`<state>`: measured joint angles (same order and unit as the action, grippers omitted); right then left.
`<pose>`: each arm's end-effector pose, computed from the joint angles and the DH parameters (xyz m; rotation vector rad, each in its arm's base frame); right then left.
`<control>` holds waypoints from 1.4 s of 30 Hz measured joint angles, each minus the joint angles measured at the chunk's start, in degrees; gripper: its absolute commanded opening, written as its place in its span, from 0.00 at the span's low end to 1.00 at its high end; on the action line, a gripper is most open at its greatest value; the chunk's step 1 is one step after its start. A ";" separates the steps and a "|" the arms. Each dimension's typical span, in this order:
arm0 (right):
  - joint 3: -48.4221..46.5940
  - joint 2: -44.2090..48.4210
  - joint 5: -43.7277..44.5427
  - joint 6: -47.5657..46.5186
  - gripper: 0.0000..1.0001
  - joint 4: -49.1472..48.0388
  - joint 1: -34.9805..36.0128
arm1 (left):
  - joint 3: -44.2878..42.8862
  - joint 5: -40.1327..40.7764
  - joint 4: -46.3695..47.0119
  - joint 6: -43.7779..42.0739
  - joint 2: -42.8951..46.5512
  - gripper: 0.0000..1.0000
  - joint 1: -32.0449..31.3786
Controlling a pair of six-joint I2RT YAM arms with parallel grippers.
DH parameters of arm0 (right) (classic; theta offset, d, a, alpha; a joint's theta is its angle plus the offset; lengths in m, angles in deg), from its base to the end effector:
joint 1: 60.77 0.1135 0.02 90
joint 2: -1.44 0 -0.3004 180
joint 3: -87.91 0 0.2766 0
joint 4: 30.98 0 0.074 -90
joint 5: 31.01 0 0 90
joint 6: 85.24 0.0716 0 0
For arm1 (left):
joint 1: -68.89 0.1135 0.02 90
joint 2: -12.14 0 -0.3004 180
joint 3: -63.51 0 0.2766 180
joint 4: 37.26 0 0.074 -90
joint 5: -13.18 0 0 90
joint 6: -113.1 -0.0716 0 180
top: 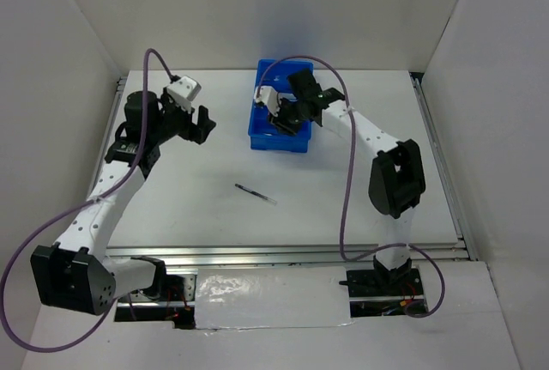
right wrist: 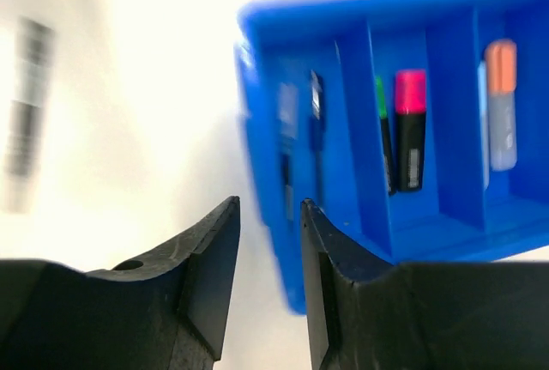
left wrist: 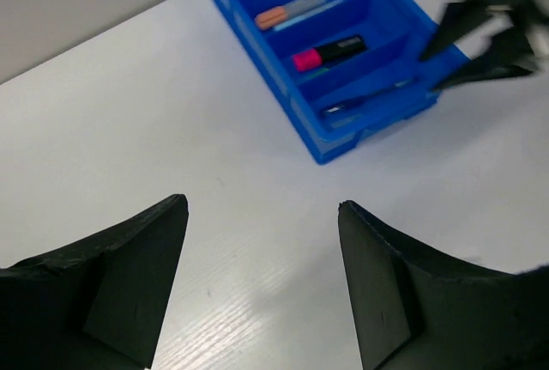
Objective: Sort the stationery into containers
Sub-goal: Place the stationery into the container, then grab a piece of stationery with the right arm
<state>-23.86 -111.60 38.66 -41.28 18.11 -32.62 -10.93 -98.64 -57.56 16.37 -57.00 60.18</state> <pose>0.4328 0.2598 0.2751 -1.5662 1.8149 0.2896 0.3164 -0.0754 0.3834 0.5083 1.7572 -0.3727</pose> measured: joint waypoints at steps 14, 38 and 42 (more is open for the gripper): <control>5.05 2.95 6.12 23.04 0.37 3.76 19.56 | 0.04 11.65 -3.06 15.98 9.94 0.93 11.10; 7.10 -8.72 15.50 29.42 0.42 2.08 25.92 | 4.48 13.42 -13.90 14.03 22.53 0.95 16.06; 9.46 -5.33 15.41 28.59 0.42 2.19 25.59 | 5.03 12.41 -13.86 14.03 22.51 0.95 16.06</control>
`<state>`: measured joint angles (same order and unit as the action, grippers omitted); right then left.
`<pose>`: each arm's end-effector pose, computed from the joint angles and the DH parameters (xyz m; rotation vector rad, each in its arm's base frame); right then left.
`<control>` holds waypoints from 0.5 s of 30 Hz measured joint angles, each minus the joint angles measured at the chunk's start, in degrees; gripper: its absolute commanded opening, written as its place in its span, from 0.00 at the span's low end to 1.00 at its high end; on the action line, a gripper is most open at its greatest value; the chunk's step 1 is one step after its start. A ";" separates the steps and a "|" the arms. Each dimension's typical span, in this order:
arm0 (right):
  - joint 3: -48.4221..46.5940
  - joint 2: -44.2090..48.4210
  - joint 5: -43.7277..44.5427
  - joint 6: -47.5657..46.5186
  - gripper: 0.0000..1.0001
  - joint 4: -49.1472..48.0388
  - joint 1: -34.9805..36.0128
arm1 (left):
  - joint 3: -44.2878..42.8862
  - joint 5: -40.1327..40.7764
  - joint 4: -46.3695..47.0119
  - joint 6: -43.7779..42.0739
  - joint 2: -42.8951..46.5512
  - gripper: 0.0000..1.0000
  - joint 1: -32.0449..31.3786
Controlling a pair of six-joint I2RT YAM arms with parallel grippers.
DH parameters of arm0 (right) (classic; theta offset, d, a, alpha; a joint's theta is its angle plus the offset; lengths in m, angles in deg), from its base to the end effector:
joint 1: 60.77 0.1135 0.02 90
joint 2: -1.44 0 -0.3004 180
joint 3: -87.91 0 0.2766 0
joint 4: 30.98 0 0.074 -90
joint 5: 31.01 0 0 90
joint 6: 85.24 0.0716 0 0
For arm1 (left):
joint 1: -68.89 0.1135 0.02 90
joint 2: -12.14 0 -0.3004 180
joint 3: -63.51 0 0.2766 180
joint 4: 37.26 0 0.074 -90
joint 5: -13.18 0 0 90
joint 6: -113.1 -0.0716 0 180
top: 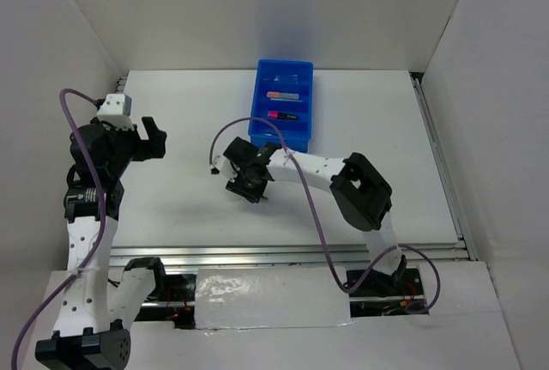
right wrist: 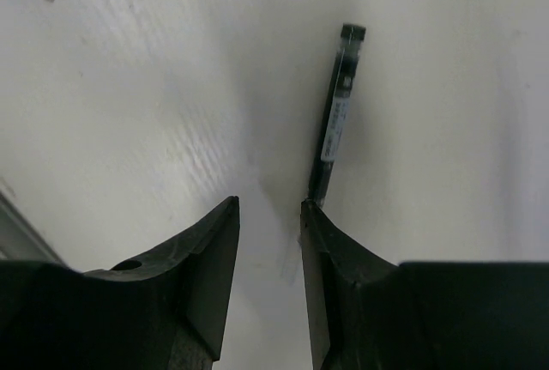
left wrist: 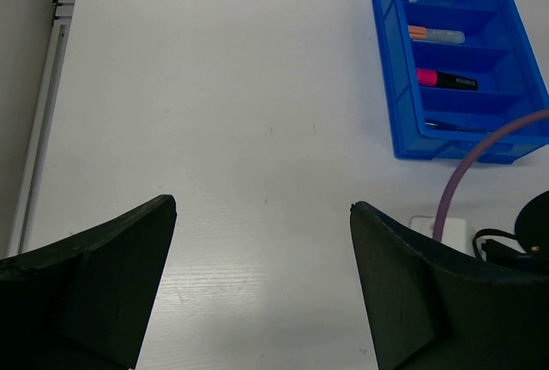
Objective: Sort the stationery into containers
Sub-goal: Grab a piece of stationery with the right arm
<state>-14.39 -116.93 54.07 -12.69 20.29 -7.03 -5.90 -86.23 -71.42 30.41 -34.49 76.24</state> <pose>0.2816 0.3943 0.1671 -1.6365 2.2451 0.2868 0.2103 0.0153 0.4104 -0.1072 1.7657 -0.1448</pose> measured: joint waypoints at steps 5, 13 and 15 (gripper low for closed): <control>2.16 5.35 -0.33 -0.57 0.42 0.09 -1.05 | 0.33 -1.27 0.22 0.15 -0.13 0.94 0.00; 4.02 4.55 -0.31 -0.68 0.42 -0.63 -3.96 | 0.44 -2.05 0.96 0.42 -1.57 0.94 0.00; 4.22 3.61 -0.35 -0.68 0.42 -1.11 -4.33 | 0.44 -2.14 1.11 0.44 -1.97 0.94 0.00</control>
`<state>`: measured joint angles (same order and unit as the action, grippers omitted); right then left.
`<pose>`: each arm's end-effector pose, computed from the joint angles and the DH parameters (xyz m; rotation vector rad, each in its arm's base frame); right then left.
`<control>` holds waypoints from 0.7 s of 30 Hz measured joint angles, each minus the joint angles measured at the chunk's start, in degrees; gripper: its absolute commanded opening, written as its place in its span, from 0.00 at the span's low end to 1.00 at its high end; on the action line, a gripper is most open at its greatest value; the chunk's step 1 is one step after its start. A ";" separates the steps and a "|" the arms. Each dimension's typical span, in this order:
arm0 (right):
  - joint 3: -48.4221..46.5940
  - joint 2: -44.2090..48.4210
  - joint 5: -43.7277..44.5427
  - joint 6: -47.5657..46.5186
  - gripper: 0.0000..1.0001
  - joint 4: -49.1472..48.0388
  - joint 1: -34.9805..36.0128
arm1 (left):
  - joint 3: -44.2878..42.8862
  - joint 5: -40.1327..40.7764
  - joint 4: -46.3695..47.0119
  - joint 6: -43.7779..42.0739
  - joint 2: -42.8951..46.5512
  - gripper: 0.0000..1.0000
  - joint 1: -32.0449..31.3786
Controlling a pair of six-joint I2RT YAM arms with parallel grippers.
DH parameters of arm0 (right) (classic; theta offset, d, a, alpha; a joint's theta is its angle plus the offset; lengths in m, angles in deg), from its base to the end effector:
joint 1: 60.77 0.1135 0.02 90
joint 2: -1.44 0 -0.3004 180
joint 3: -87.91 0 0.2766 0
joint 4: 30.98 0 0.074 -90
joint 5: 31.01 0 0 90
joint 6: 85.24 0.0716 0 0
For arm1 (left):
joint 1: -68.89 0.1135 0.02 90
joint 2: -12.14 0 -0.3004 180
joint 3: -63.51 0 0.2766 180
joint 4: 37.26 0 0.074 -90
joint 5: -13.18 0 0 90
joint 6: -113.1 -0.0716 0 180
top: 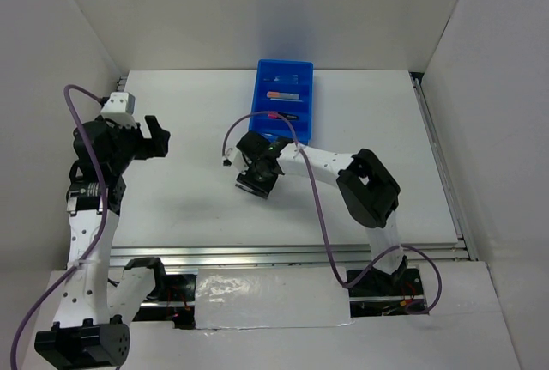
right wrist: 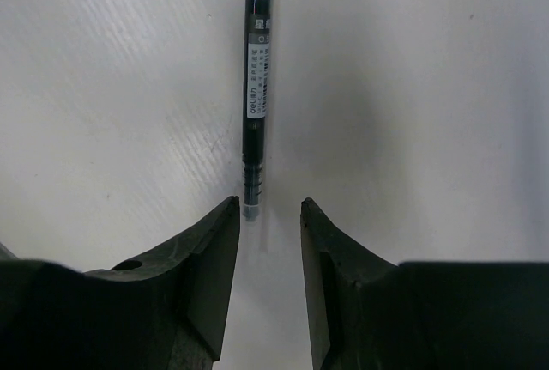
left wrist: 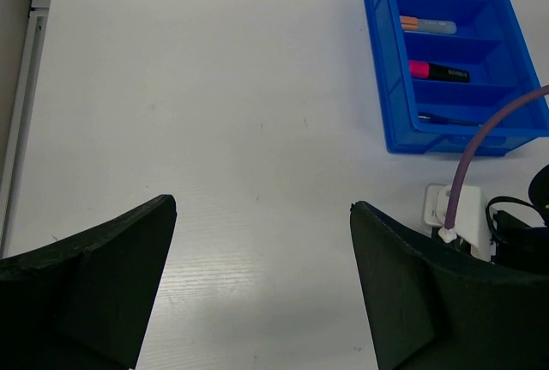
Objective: Sort the stationery into containers
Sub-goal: Grab a piece of stationery with the right arm
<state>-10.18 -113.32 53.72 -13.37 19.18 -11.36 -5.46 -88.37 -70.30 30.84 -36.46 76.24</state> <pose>0.2995 0.3596 0.1734 -1.5579 2.2829 0.2752 0.2213 0.0141 0.4035 -0.0912 1.7888 -0.1854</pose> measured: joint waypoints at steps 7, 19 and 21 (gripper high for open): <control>1.38 -2.01 -0.63 0.00 0.41 -1.27 -0.17 | 0.00 -0.11 -0.04 0.02 -0.81 0.94 0.02; 2.78 -2.05 -1.05 -0.48 0.24 -3.78 -0.04 | 1.18 -0.15 -0.09 0.98 -0.81 0.93 0.02; 2.82 -2.05 -1.11 -0.72 0.13 -4.04 -0.04 | 1.88 -0.46 0.00 1.73 -0.81 0.92 0.02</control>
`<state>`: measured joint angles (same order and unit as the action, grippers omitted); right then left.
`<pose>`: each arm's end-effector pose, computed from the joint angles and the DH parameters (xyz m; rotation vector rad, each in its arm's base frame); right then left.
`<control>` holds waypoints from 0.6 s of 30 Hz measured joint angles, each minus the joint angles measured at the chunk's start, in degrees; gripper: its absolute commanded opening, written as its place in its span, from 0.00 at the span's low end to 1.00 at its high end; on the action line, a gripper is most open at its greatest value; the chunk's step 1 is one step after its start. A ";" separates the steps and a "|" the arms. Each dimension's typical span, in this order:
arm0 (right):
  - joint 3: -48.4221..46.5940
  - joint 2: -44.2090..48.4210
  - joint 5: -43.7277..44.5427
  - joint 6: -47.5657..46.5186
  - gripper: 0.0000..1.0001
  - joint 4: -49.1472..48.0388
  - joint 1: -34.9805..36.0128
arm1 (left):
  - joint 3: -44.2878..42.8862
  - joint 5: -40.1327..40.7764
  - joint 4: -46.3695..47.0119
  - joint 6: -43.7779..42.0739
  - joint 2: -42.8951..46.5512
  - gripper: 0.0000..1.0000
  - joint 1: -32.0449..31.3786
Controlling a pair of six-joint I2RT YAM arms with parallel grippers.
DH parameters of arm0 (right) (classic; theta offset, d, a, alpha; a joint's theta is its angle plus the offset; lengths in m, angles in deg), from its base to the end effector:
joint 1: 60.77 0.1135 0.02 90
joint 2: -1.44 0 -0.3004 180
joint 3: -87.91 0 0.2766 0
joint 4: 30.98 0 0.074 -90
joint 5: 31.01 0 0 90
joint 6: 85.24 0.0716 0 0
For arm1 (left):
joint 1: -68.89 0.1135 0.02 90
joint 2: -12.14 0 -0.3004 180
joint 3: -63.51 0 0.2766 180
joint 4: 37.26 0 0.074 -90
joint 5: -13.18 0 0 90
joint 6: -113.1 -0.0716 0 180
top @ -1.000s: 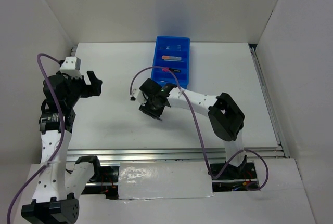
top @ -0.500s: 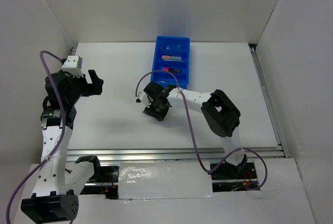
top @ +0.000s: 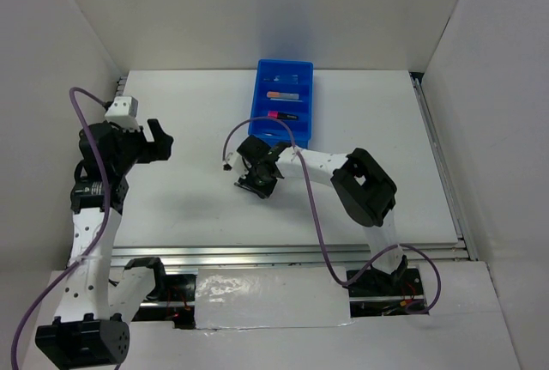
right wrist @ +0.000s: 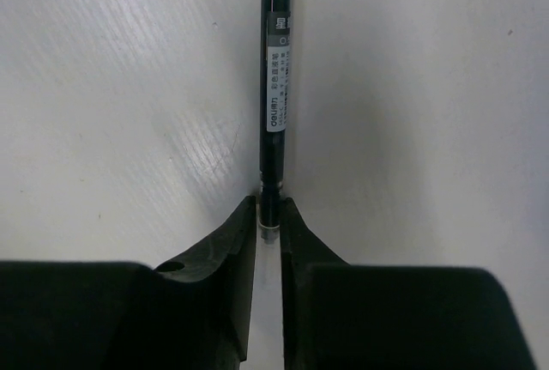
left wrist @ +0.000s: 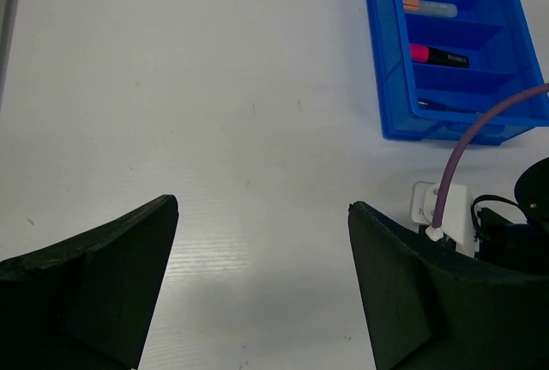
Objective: Sort the stationery into containers
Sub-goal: Grab a piece of stationery with the right arm, then pass the stationery from the right arm to the left
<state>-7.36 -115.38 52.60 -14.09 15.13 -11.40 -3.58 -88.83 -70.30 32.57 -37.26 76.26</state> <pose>0.2987 0.3604 0.1457 -1.5842 2.2844 0.2942 0.2270 0.0143 0.3875 -0.1229 1.8341 -0.2183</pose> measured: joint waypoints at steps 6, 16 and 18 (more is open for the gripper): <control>0.11 0.42 -0.76 -0.09 0.00 -0.59 -0.09 | 4.00 -3.82 1.11 3.65 0.61 0.90 0.00; 0.81 8.72 -14.25 5.09 0.00 -3.45 -7.10 | 20.85 -13.14 5.05 16.72 10.54 0.90 0.00; 0.33 11.32 -17.57 7.85 0.00 -5.16 -8.98 | 22.69 -15.39 6.86 19.63 10.93 0.91 0.02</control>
<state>-7.03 -104.05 35.03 -6.25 9.98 -20.39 19.10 -104.21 -63.44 52.20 -26.34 76.28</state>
